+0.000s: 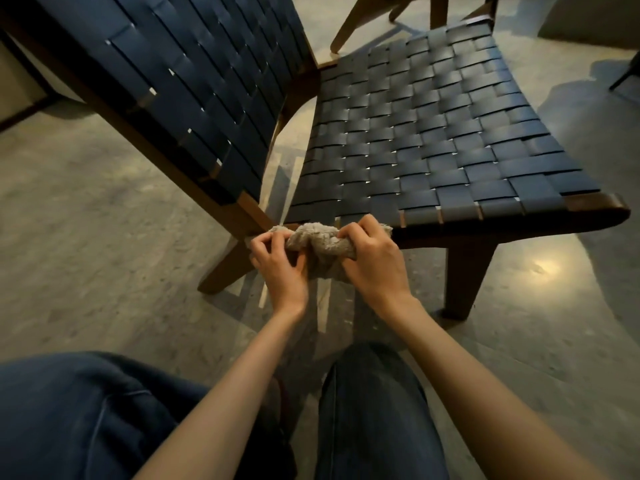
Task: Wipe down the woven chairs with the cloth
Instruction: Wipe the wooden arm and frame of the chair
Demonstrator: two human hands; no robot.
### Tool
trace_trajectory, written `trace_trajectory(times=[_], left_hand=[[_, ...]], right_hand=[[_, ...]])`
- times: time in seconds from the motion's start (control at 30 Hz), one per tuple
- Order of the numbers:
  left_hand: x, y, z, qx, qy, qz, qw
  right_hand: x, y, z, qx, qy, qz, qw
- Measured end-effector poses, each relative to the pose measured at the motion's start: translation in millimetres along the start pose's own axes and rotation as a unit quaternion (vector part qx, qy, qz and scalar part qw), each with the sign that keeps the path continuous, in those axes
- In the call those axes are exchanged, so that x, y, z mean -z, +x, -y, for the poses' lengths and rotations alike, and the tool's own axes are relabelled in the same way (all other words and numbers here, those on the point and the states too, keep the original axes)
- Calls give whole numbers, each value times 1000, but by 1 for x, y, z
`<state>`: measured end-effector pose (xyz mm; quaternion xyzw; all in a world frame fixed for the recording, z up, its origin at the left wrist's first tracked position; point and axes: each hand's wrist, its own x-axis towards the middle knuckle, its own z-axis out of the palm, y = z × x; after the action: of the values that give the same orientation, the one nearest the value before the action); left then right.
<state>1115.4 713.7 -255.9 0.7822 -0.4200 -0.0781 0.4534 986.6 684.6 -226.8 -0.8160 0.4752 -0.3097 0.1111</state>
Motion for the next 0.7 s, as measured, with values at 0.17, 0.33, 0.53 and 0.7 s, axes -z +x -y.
trace_trajectory(times=[0.17,0.33,0.53,0.7], left_hand=[[-14,-11,-24,-57,-35,31,997],[-32,-30,-46,-116,-44,70,990],[-58,-79,-87,-171,-110,222,954],[-76,-100,-102,52,-225,258,938]], right_hand=[[20,-9,-19,-24,5,-53,998],[55,-28,-53,-94,1,-130,987],[96,-63,-101,-287,4,-233,929],[100,-81,-122,-359,109,-244,894]])
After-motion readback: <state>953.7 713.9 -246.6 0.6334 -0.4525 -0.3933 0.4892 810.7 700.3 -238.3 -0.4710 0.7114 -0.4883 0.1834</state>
